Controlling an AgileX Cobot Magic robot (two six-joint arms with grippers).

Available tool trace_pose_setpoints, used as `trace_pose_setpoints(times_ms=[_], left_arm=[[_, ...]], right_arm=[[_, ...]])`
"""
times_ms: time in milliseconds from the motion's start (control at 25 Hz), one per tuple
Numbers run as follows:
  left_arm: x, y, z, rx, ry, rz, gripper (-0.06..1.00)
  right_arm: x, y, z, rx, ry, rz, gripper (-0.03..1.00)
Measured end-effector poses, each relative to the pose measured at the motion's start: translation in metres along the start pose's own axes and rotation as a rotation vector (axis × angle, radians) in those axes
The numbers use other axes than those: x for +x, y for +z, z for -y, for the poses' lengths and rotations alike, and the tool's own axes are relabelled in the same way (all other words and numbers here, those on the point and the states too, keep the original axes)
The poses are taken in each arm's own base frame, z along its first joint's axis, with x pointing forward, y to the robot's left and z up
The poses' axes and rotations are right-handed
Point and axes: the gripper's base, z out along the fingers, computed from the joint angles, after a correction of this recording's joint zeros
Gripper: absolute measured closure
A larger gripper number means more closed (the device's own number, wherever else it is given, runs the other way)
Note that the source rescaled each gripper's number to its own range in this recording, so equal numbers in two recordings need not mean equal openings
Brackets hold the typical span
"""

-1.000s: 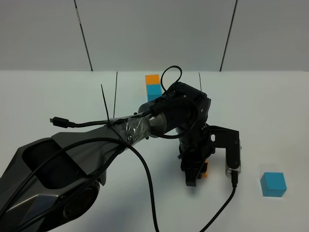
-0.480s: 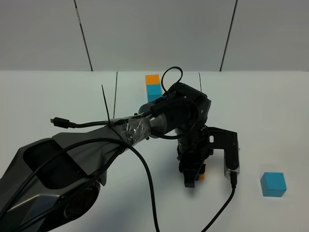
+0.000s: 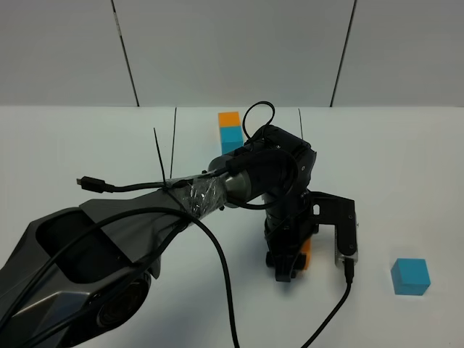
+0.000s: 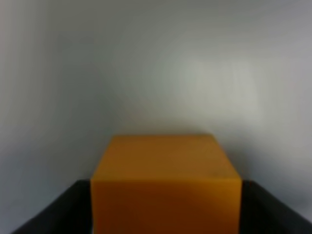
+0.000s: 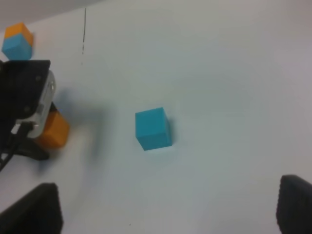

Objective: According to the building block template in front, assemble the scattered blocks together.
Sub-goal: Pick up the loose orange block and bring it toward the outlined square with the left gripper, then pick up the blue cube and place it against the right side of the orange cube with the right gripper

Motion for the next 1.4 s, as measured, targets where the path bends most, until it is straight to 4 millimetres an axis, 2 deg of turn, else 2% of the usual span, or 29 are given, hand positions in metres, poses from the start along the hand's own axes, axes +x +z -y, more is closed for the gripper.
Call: trace_pose_setpoints(times_ms=[80, 160, 280, 440, 600, 720, 920, 1040, 1120, 1200, 1400], left_arm=[[0.0, 0.0, 0.0, 0.0, -0.002, -0.001, 0.13], [0.0, -0.001, 0.0, -0.005, -0.002, 0.001, -0.02], [-0.004, -0.011, 0.001, -0.027, 0.008, 0.007, -0.06], [-0.01, -0.041, 0.004, -0.067, -0.002, 0.033, -0.04], [-0.003, -0.068, 0.002, -0.1, -0.143, 0.024, -0.02], [0.027, -0.082, -0.012, -0.121, -0.343, -0.02, -0.01], [0.115, -0.1, -0.049, -0.112, -0.747, -0.021, 0.01], [0.17, -0.108, -0.055, -0.031, -0.996, 0.054, 0.04], [0.201, -0.114, -0.051, 0.031, -1.113, 0.102, 0.06], [0.223, -0.121, -0.04, 0.083, -1.191, 0.13, 0.09], [0.269, -0.136, 0.005, 0.152, -1.316, 0.102, 0.17]], right_arm=[[0.0, 0.0, 0.0, 0.0, 0.0, 0.0, 0.21], [0.0, 0.0, 0.0, 0.0, 0.0, 0.0, 0.21], [0.0, 0.0, 0.0, 0.0, 0.0, 0.0, 0.21], [0.0, 0.0, 0.0, 0.0, 0.0, 0.0, 0.21], [0.0, 0.0, 0.0, 0.0, 0.0, 0.0, 0.21], [0.0, 0.0, 0.0, 0.0, 0.0, 0.0, 0.21], [0.0, 0.0, 0.0, 0.0, 0.0, 0.0, 0.21], [0.0, 0.0, 0.0, 0.0, 0.0, 0.0, 0.21], [0.0, 0.0, 0.0, 0.0, 0.0, 0.0, 0.21], [0.0, 0.0, 0.0, 0.0, 0.0, 0.0, 0.21], [0.0, 0.0, 0.0, 0.0, 0.0, 0.0, 0.21]])
